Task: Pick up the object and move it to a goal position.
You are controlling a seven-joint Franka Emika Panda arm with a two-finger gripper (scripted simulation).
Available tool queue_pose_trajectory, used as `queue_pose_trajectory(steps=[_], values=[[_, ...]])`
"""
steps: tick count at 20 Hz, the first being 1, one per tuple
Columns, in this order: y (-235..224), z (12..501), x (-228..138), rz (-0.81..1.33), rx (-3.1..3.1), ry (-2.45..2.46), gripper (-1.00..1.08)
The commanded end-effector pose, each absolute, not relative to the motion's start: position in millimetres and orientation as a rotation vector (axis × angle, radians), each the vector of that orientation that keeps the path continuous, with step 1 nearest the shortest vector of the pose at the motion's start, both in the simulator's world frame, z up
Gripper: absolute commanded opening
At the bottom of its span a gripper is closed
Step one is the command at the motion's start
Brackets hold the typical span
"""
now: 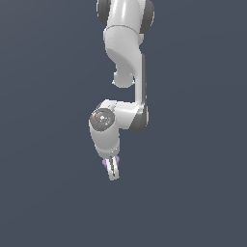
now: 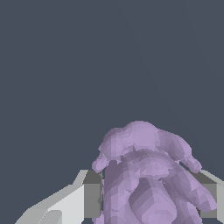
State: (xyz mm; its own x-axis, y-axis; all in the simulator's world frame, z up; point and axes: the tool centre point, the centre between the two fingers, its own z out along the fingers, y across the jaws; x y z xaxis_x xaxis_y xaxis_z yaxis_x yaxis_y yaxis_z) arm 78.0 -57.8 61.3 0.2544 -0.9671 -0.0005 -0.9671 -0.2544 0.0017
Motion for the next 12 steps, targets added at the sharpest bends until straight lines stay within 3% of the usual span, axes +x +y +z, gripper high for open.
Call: queue_pose_trajectory(steps=[1,12], values=[[-59,71,77,-0.001,2.488,-1.919,-1.0],[-67,166,68,-0.002,2.487,-1.92,-1.0]])
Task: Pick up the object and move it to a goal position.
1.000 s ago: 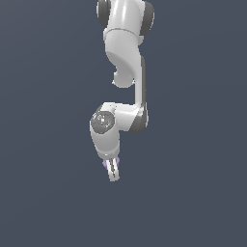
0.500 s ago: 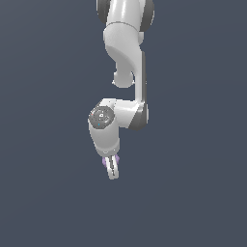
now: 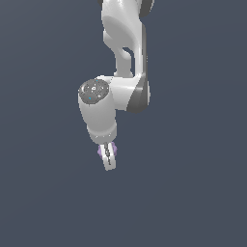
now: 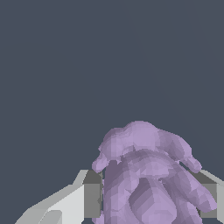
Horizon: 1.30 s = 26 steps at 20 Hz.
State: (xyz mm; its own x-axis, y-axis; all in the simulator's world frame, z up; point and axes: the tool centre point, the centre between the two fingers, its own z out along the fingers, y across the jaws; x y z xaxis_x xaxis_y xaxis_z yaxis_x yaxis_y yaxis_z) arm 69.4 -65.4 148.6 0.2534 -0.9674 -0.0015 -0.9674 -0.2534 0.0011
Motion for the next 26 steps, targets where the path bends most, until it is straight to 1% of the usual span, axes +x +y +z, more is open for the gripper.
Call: queue_pose_trajectory(steps=[1,16,21,26], values=[[-68,178,66,0.002,-2.486,1.919,-1.0],[-83,347,53,0.0,-2.486,1.921,-1.0],[-85,385,52,0.0,-2.488,1.92,-1.0],[-87,407,52,0.0,-2.488,1.919,-1.0]])
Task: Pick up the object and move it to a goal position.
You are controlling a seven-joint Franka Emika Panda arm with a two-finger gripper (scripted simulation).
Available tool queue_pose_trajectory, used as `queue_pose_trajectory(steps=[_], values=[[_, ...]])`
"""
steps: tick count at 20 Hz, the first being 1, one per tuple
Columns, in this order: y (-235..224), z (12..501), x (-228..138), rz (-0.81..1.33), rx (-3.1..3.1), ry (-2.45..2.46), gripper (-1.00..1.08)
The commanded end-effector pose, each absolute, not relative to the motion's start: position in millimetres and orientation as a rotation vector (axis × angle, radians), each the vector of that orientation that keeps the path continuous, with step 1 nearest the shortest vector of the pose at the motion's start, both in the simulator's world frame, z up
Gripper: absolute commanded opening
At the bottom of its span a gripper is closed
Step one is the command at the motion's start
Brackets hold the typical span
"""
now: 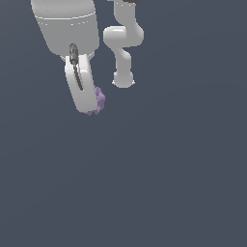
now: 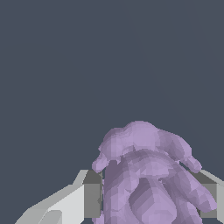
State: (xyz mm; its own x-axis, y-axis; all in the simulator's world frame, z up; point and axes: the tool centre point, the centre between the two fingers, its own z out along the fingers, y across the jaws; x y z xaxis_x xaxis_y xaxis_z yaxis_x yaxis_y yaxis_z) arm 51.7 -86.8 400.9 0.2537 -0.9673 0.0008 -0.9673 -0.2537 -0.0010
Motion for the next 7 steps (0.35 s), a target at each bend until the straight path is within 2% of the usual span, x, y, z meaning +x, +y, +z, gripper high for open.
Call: queue_pose_trajectory(steps=[1,7], values=[[-87.4,409.5,51.6,0.0,-2.488,1.919,-1.0],[-87.9,416.6,52.0,0.0,-2.488,1.918,-1.0]])
